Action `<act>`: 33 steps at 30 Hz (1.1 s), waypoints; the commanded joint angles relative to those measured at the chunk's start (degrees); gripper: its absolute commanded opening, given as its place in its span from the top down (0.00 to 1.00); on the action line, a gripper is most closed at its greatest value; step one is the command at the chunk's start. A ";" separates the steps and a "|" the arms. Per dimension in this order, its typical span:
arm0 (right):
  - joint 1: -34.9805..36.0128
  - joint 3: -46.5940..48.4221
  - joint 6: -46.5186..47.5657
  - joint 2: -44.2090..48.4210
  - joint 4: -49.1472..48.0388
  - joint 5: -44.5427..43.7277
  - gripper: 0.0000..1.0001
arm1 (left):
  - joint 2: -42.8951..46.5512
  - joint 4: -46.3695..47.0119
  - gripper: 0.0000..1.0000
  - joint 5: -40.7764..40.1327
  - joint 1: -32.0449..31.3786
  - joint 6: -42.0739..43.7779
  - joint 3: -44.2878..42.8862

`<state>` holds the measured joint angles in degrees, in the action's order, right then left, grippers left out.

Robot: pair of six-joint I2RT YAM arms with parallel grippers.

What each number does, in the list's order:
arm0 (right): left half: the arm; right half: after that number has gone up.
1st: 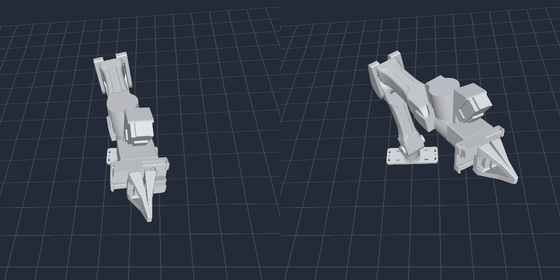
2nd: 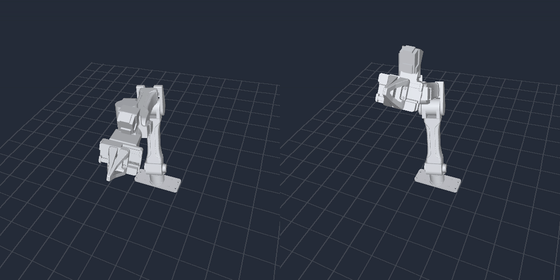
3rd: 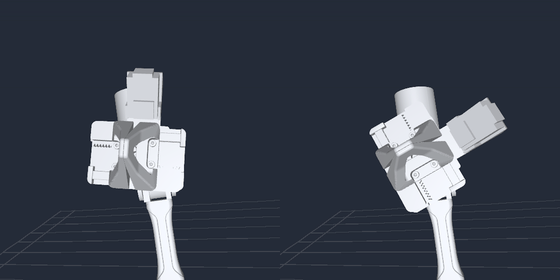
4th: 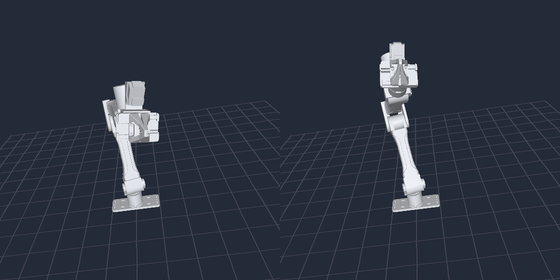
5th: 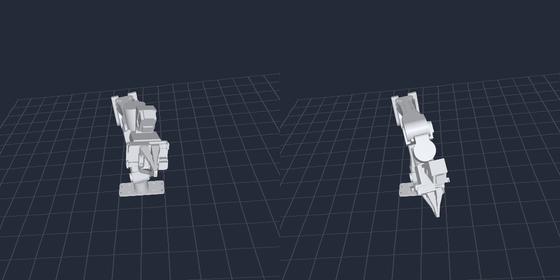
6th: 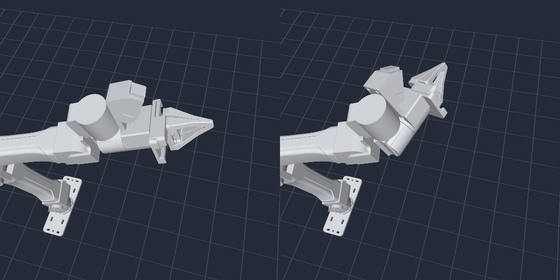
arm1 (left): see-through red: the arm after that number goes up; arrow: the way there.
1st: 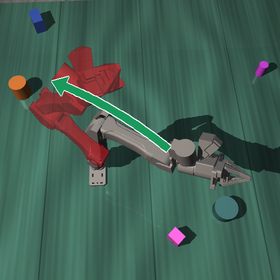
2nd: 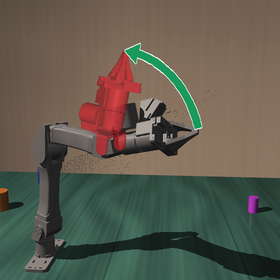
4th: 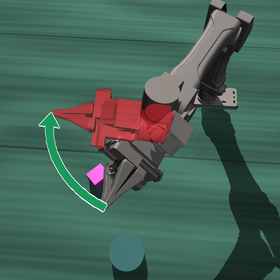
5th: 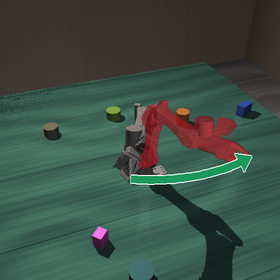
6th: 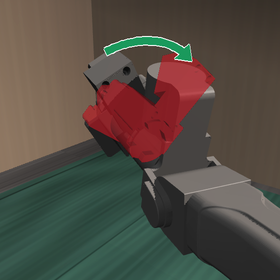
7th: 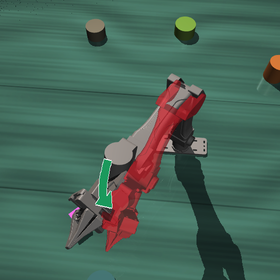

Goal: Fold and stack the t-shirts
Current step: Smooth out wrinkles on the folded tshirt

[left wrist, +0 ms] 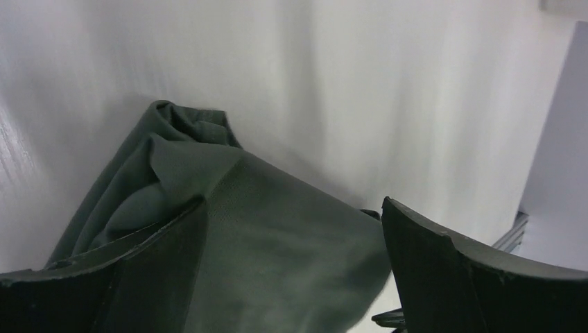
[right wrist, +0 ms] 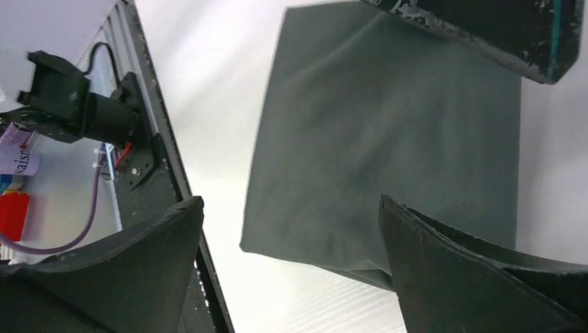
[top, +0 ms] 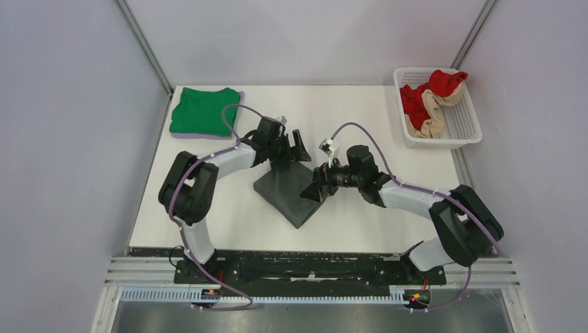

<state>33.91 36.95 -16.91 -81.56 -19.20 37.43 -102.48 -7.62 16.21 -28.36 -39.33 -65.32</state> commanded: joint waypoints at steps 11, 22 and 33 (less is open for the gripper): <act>-7.97 6.73 9.20 -18.43 9.75 -12.05 0.02 | 1.66 4.94 0.00 -6.97 -1.29 -6.46 14.69; -8.87 9.46 12.26 -14.22 14.11 -13.64 0.02 | 14.61 2.78 0.00 -20.99 -6.47 -6.63 16.58; -8.90 3.06 4.27 8.95 8.72 -19.24 0.02 | 23.81 -5.53 0.00 -22.59 -7.42 -3.81 15.67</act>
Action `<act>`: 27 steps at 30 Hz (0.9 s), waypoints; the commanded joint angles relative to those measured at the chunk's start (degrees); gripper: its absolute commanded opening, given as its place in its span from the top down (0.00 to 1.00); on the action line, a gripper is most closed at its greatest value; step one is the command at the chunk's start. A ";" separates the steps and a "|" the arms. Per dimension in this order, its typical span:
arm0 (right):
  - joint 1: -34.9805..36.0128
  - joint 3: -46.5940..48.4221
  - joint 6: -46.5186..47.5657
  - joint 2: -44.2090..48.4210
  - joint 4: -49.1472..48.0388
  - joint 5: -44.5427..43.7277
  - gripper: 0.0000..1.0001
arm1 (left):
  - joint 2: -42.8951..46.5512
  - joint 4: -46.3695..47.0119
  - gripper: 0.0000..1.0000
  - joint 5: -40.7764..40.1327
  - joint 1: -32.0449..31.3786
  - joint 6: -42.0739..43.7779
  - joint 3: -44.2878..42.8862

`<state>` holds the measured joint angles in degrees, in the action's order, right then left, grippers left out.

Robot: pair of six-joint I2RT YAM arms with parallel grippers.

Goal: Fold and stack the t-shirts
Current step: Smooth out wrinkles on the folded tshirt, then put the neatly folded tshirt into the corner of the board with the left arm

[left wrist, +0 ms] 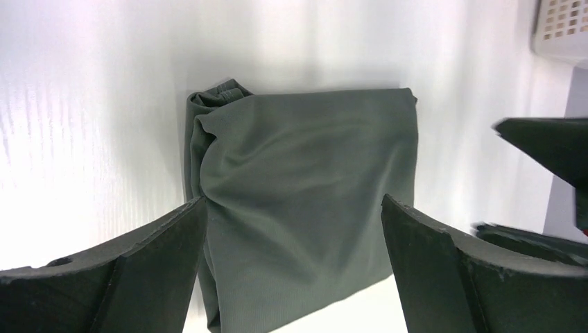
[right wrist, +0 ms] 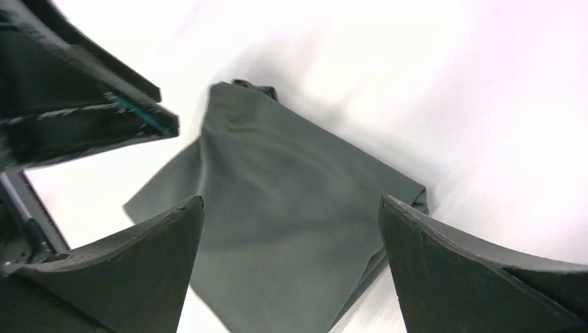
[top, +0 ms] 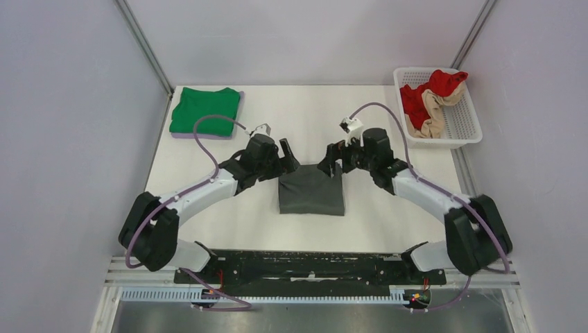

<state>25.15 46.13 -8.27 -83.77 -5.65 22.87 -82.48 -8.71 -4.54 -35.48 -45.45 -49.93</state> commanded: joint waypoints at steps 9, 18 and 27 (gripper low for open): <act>-0.12 -28.67 -13.60 44.27 -3.56 -24.67 0.02 | 3.20 -7.99 0.00 1.51 -0.29 4.11 3.70; -0.15 -30.52 -11.50 49.00 4.50 -20.79 0.02 | -4.47 0.17 0.05 0.49 0.72 3.08 4.66; -0.15 -30.81 -9.68 49.08 7.09 -19.70 0.01 | -14.12 8.23 0.29 9.72 0.75 -0.21 4.47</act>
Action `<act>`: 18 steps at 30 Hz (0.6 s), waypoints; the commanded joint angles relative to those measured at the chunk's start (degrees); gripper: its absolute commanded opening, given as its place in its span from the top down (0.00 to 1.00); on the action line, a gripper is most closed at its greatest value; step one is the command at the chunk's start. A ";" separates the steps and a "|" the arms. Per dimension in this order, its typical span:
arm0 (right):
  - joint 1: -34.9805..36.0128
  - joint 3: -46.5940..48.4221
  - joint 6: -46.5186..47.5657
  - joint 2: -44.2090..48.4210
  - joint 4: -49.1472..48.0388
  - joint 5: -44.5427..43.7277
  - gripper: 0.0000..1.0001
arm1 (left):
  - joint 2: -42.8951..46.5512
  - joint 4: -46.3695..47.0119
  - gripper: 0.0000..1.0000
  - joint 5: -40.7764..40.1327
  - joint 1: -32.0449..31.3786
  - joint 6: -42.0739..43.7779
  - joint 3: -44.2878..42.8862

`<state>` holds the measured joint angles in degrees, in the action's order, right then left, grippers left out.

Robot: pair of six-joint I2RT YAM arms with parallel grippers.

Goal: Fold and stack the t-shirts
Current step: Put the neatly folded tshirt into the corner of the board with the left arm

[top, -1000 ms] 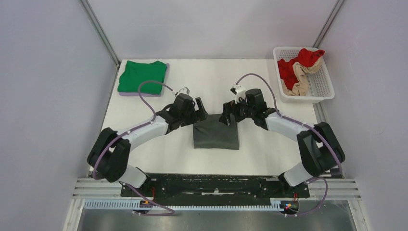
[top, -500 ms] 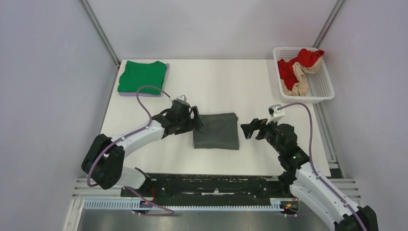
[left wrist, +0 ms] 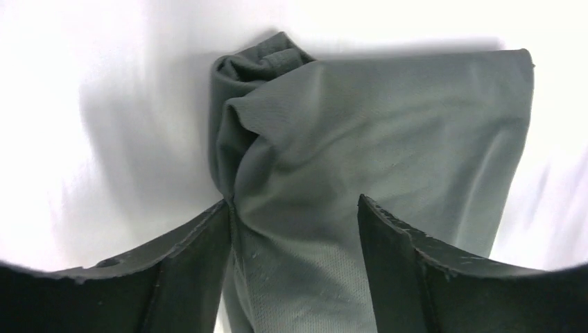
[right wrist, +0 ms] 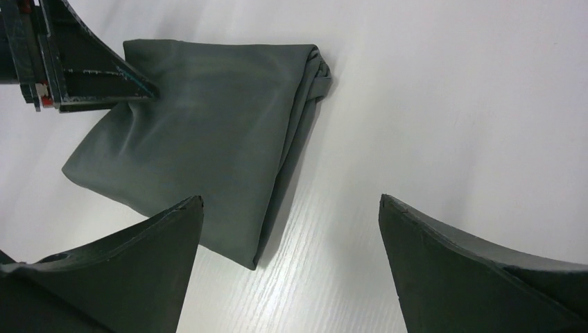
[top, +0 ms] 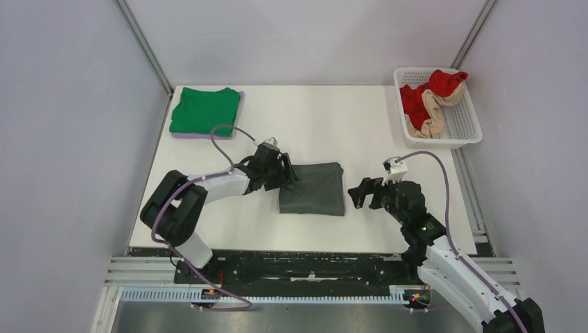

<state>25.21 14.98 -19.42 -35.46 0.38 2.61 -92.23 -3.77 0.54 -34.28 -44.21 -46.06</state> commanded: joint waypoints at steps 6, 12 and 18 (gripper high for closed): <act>-0.21 0.15 3.25 2.42 1.11 0.27 0.01 | -7.81 0.67 0.45 -1.99 -4.21 -2.16 -0.71; -0.17 0.13 5.52 2.66 2.29 -1.34 0.02 | -12.44 -11.35 0.55 -17.99 -10.63 0.74 -9.04; -0.18 -0.67 7.69 4.26 2.69 -4.95 0.02 | -19.28 -17.65 0.72 -21.59 -13.38 1.27 -16.10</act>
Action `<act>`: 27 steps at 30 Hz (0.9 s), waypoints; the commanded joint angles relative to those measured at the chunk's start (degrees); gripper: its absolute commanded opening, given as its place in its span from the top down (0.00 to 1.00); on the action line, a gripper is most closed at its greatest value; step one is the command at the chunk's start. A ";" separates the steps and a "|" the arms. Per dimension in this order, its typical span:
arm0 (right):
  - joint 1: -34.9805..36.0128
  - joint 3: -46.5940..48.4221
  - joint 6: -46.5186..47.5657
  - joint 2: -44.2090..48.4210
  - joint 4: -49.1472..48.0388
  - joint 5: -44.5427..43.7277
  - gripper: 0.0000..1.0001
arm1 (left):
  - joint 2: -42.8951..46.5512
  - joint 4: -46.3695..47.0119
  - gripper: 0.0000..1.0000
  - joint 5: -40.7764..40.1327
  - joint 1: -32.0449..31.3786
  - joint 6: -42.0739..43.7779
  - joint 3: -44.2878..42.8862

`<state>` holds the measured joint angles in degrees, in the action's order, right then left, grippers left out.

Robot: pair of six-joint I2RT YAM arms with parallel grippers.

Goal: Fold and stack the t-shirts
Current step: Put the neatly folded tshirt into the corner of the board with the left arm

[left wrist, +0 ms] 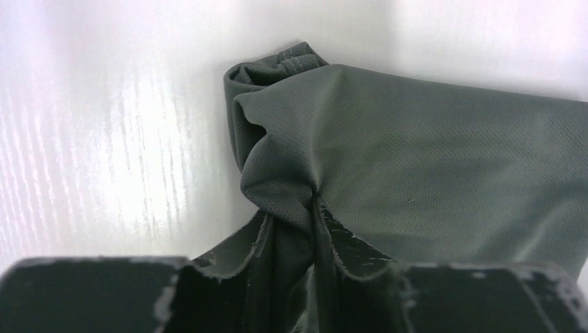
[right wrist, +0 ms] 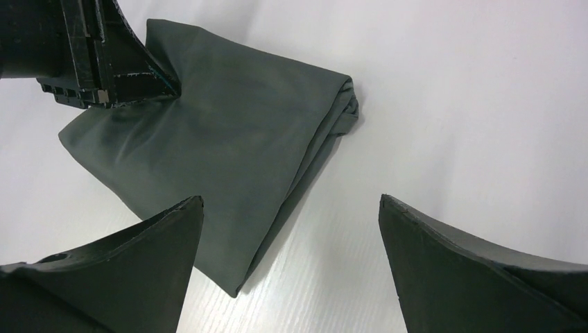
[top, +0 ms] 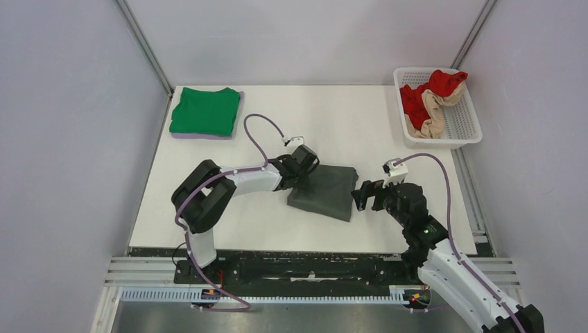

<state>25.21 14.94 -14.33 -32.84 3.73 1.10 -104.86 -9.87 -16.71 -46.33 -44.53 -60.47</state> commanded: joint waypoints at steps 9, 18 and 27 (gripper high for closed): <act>-0.21 -2.83 3.18 4.27 -1.44 -8.40 0.01 | -12.87 -22.91 0.98 -15.28 -3.49 1.01 -11.10; -0.19 -3.97 2.76 5.33 -2.20 -9.12 0.02 | -6.66 -25.83 0.98 -44.52 -2.43 19.36 -18.20; -0.18 -5.49 2.06 7.49 -3.04 -14.59 0.01 | -3.92 7.07 0.98 -47.53 6.63 55.00 -13.07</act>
<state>25.21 10.31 -11.99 -26.39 3.53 -9.23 -111.98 -20.78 -57.98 -44.10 -9.58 -74.46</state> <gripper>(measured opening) 0.986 0.052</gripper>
